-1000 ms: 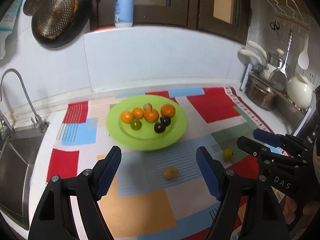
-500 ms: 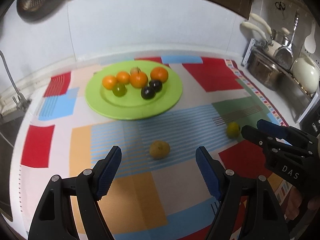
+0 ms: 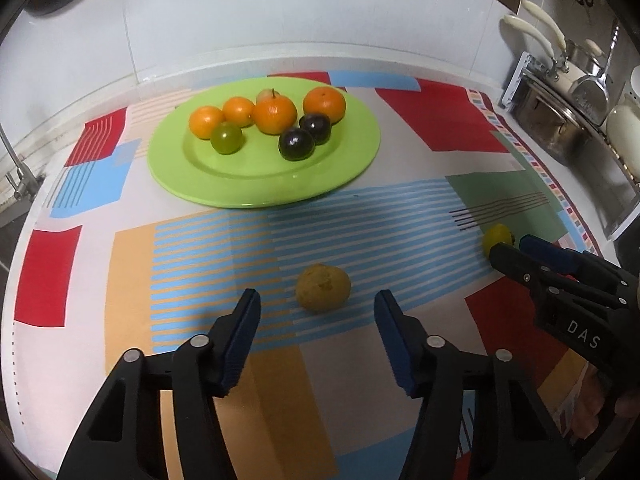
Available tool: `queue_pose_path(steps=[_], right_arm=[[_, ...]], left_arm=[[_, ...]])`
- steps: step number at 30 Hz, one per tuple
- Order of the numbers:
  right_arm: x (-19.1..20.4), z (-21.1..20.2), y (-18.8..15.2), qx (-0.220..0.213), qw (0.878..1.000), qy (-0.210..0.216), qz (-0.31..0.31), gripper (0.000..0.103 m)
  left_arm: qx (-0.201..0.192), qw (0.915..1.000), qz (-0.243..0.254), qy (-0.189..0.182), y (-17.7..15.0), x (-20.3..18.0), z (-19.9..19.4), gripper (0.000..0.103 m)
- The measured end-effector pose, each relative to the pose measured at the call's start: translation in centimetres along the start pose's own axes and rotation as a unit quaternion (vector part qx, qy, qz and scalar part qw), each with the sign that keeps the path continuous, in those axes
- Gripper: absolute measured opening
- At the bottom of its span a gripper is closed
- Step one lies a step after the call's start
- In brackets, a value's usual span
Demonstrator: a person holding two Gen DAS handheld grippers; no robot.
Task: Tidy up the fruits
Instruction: 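Move the left tool to the tan fruit while the right tool approaches the yellow fruit, then close the left tool on the tan fruit while the right tool grasps the yellow fruit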
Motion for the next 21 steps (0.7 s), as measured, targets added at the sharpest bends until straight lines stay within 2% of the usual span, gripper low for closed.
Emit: queue_pose_path(steps=[4,5,12,15,21], right_arm=[[0.1,0.5,0.2,0.001,1.000,0.004,-0.004,0.047],[0.1,0.6,0.3,0.001,1.000,0.006,-0.005,0.046],[0.2,1.4,0.4,0.008,1.000,0.010,-0.007,0.036],[0.1,1.7,0.2,0.012,1.000,0.010,-0.006,0.031],[0.4,1.4,0.3,0.010,1.000,0.014,-0.009,0.030]], left_arm=[[0.002,1.0000,-0.001,-0.002,0.2,0.1,0.5,0.049],[0.003,1.0000,-0.002,-0.003,0.2,0.1,0.6,0.044],[0.001,1.0000,0.000,-0.005,0.5,0.0,1.0,0.030],[0.001,1.0000,0.002,-0.008,0.6,-0.1,1.0,0.029],[-0.004,0.9999,0.007,-0.010,0.8,-0.1,0.7,0.029]])
Point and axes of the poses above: each gripper's, at about its wrist camera, not at the fingertips, and z roughly the way its jaws point, x to its left, y to its top, the point moved 7 cm from there along z, roughly the way its jaws point, and after that the axes turned 6 degrees about y, right-handed, at the moved point
